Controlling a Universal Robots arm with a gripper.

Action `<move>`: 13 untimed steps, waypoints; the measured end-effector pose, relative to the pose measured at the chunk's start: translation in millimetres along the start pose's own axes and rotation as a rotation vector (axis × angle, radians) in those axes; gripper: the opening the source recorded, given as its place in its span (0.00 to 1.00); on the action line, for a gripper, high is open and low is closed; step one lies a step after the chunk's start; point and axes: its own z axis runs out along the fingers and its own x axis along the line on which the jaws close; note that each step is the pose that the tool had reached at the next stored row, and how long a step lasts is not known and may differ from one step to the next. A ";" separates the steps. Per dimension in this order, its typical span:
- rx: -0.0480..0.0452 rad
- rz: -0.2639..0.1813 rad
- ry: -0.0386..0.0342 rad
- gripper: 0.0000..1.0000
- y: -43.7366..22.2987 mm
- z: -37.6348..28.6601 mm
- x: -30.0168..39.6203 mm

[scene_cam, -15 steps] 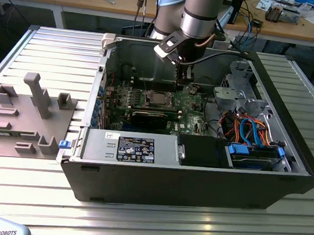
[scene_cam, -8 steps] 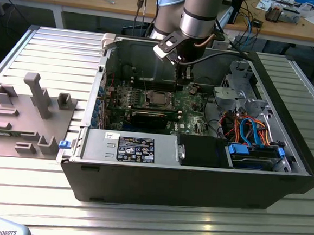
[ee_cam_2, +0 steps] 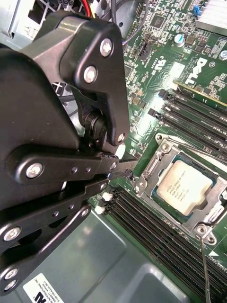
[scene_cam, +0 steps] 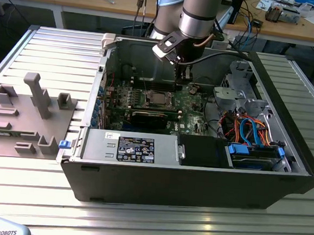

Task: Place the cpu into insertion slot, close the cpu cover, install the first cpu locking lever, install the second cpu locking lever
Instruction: 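Close the cpu cover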

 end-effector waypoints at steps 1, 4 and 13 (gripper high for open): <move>0.0000 0.000 0.0000 0.11 -0.7 0.1 0.0; 0.0000 0.000 0.0000 0.11 -0.9 0.4 0.0; 0.0000 0.000 0.0000 0.11 -2.0 0.7 0.1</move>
